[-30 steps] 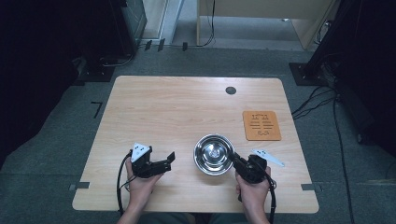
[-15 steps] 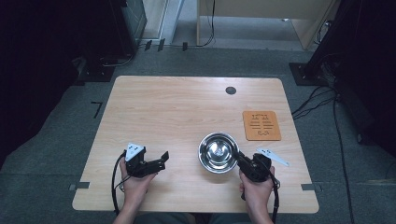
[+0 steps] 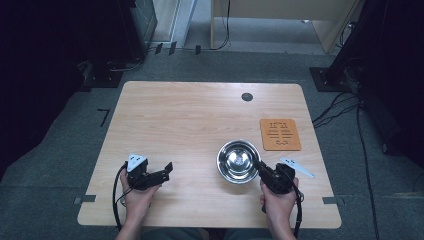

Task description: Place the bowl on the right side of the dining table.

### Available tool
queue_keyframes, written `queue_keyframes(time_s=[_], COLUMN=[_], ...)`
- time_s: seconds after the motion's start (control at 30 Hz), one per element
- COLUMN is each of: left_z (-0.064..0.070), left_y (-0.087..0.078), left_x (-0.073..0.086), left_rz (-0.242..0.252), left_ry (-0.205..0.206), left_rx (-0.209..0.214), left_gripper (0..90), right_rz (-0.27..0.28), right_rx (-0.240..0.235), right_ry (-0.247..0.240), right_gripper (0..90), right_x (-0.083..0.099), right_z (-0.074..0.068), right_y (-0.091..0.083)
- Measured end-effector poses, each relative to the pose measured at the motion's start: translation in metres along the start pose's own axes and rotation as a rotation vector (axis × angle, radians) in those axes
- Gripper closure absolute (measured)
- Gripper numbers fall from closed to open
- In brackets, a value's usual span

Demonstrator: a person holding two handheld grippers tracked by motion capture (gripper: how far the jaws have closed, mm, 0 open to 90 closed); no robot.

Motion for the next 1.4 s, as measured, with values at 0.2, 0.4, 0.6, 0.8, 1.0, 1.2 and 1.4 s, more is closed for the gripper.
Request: queue_keyframes(time_s=[0.2,0.4,0.6,0.8,1.0,1.2,1.4], left_z=[-0.009,-0.013,-0.017,-0.024,-0.029,-0.034,-0.038], left_y=[0.0,0.0,-0.001,-0.002,-0.003,-0.004,-0.004], left_x=[0.001,0.002,0.003,0.003,0.003,0.004,0.005], left_rz=[-0.019,-0.032,-0.039,-0.044,-0.052,-0.063,-0.072], left_ry=[-0.019,-0.015,-0.01,-0.02,-0.012,-0.005,-0.001], left_rx=[-0.021,-0.04,-0.057,-0.074,-0.094,-0.107,-0.121], left_gripper=[0.0,0.0,0.0,0.0,0.0,0.0,0.0], right_rz=[0.008,0.017,0.028,0.04,0.047,0.058,0.071], right_rx=[0.009,0.015,0.024,0.034,0.043,0.053,0.061], right_ry=[0.006,0.011,0.023,0.031,0.045,0.06,0.076], right_gripper=[85.6,85.6,85.6,85.6,85.6,85.6,85.6], right_x=[-0.002,-0.004,-0.008,-0.01,-0.013,-0.016,-0.02], right_z=[0.004,0.006,0.011,0.016,0.021,0.026,0.031], right_y=[-0.001,-0.002,-0.004,-0.006,-0.008,-0.01,-0.013])
Point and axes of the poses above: each handheld gripper's, and its own axes: y roughly forward along the jaws, x roughly out of its underside, z roughly to its right, the point moved 1 cm from there along y, roughly forward along the jaws, and after that the axes turned 3 degrees about -z, right-handed, at the moved point
